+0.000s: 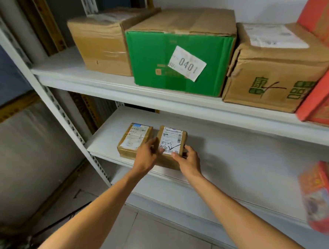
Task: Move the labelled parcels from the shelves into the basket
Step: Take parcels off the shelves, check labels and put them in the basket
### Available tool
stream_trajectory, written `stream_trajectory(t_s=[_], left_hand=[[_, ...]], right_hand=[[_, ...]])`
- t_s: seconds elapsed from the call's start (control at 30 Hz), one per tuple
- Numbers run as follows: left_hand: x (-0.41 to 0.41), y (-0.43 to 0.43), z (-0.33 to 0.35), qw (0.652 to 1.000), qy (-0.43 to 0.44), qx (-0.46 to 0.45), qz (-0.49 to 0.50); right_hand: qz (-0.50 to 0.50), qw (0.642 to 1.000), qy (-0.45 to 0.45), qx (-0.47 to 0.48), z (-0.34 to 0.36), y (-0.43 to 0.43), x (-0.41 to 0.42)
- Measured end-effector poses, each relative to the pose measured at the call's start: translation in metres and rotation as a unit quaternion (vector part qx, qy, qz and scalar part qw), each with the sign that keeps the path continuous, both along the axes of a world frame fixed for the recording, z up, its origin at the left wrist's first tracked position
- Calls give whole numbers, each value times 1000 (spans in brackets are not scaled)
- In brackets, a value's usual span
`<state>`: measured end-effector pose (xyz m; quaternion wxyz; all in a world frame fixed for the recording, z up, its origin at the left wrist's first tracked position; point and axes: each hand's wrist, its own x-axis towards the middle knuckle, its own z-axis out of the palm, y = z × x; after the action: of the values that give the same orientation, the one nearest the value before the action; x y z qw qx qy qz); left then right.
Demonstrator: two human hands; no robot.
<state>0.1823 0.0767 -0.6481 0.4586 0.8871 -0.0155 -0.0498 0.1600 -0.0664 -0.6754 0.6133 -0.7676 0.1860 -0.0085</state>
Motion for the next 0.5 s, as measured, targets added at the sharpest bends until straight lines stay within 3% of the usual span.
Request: stream_trajectory(t_s=[0.13, 0.5], left_hand=[[23, 6, -5, 995, -14, 100, -12], [36, 8, -22, 981, -31, 184, -48]], right_hand=[[-13, 1000, 9, -3, -5, 14, 19], [131, 985, 46, -98, -19, 23, 22]])
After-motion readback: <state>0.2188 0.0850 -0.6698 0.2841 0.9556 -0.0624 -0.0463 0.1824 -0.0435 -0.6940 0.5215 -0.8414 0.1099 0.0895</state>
